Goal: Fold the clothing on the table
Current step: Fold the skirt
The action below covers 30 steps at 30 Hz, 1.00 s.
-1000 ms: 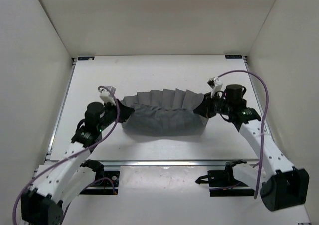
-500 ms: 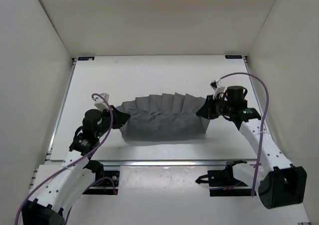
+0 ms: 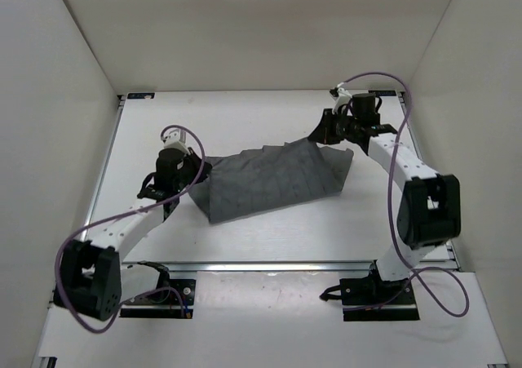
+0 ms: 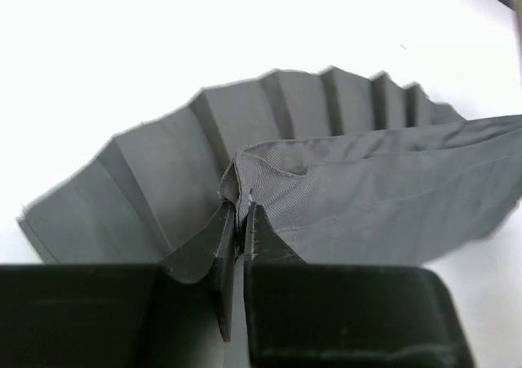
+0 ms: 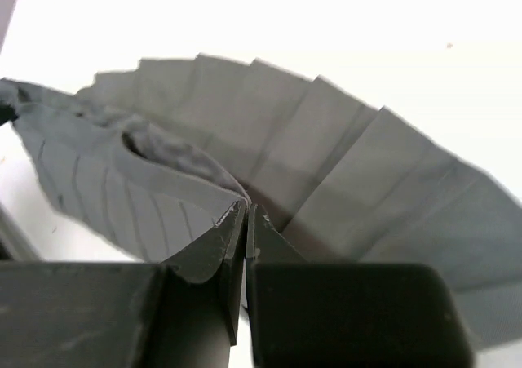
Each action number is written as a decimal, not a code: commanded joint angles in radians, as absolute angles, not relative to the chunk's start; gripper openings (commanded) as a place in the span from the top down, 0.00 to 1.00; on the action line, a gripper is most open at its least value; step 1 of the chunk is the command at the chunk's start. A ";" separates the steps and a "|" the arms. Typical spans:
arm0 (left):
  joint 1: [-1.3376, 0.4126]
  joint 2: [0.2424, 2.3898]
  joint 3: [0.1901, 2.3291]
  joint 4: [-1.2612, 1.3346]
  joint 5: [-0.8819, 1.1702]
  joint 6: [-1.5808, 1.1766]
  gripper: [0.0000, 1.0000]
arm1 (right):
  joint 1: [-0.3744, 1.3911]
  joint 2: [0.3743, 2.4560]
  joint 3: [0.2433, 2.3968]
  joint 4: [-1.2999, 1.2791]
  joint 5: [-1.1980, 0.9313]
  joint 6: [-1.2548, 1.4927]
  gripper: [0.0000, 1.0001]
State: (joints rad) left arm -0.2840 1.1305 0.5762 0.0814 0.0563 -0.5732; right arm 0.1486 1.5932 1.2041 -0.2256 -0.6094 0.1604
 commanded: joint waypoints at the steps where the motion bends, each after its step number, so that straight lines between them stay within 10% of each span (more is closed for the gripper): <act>1: -0.276 1.218 0.655 0.186 -0.026 -0.542 1.00 | 0.150 1.713 1.327 -0.173 -0.569 0.138 1.00; 12: -0.255 1.526 0.814 0.241 -0.071 -0.526 1.00 | 0.150 2.123 1.777 -0.366 -0.468 0.055 1.00; 16: -0.245 1.615 0.871 0.216 -0.069 -0.520 0.77 | 0.163 2.307 2.018 -0.498 -0.385 0.034 1.00; 22: -0.210 1.729 1.009 0.169 -0.014 -0.506 0.52 | 0.167 2.381 2.191 -0.600 -0.276 0.018 0.68; 30: -0.213 1.671 1.055 0.091 0.034 -0.488 0.46 | 0.108 2.062 1.920 -0.539 -0.204 0.026 0.52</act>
State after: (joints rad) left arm -0.2092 1.7451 1.0241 0.1482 -0.0143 -0.5083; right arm 0.1497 2.2749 2.0102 -0.5819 -0.2607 0.0265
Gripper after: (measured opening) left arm 0.538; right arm 0.462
